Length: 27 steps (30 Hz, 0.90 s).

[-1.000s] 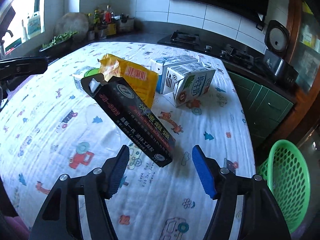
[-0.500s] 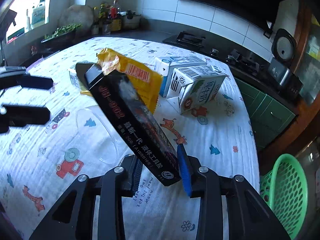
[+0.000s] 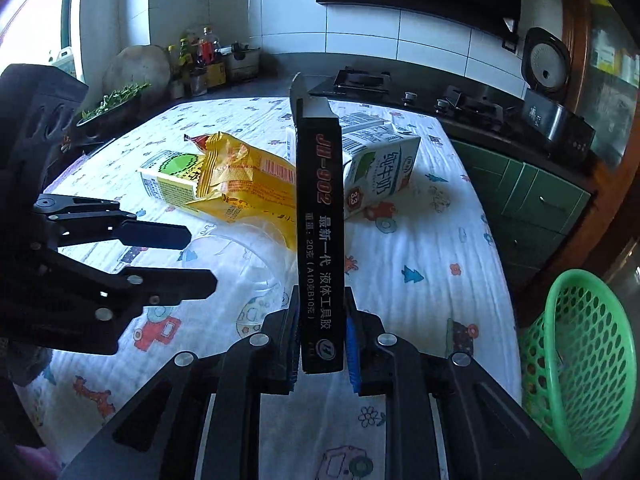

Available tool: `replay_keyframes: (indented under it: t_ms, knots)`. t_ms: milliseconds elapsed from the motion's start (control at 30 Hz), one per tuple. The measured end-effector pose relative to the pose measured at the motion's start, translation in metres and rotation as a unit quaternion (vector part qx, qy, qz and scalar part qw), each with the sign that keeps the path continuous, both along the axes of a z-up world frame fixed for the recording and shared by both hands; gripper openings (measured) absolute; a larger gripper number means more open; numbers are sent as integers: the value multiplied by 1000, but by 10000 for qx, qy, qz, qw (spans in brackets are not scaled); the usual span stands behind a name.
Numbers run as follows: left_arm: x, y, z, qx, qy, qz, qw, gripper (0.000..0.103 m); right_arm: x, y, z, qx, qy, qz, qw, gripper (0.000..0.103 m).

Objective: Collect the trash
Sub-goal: 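Grasp the black tube box with the right tool while the left tool reaches the clear plastic cup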

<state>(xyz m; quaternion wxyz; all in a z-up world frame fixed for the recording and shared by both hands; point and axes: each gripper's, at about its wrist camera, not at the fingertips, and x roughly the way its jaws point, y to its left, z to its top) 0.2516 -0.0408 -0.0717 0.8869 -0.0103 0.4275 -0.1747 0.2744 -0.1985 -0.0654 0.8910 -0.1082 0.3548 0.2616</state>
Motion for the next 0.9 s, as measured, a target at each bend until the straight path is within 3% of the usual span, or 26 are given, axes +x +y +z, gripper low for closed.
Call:
replay_keyframes:
  t_ms: [333, 533, 667, 900]
  knots:
    - [10, -9, -6, -7, 57, 76, 10000, 35, -12, -18, 3, 328, 91, -185, 9992, 18]
    - [16, -15, -9, 56, 111, 177, 9998, 12, -21, -33, 9, 483, 69, -372, 9981, 18]
    - [12, -18, -8, 112, 61, 210, 9997, 3, -26, -50, 15, 543, 9, -566, 9969, 18]
    - [-4, -27, 10, 49, -111, 5, 9999, 3, -32, -93, 21, 639, -67, -1055, 9923, 18]
